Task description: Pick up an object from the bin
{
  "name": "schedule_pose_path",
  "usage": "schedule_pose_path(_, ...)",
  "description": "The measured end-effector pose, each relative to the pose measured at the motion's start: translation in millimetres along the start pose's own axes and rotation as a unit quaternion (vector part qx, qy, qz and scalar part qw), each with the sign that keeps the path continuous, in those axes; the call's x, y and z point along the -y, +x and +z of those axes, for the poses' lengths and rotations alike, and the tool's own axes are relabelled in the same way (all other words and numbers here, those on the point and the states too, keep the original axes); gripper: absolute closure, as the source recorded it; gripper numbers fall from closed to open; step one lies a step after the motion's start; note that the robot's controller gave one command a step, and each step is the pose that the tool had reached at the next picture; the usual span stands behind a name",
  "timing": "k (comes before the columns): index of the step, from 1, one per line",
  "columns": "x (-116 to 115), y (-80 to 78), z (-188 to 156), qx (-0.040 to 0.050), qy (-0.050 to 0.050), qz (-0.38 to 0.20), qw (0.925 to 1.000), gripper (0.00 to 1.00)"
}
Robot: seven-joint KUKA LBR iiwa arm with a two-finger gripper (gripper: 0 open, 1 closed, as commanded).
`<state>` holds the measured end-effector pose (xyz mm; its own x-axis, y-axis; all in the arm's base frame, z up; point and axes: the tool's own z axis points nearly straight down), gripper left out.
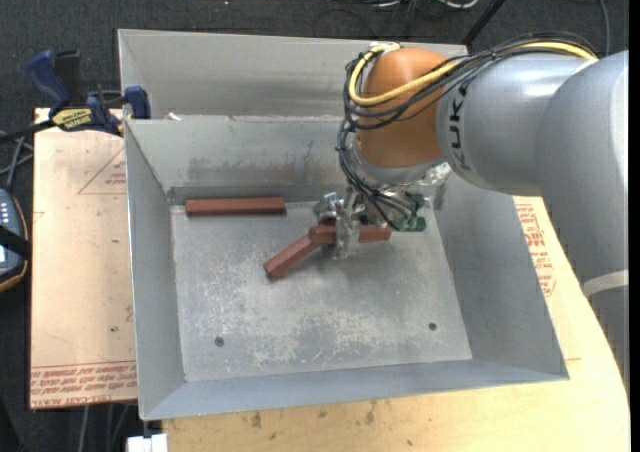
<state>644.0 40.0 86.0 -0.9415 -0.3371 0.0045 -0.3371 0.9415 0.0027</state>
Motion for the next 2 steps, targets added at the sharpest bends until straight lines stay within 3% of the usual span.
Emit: schedule_pose_path(2, -0.3, -1.1, -43.5, 0.0031, 0.001, 0.000, 1.0000, 1.00)
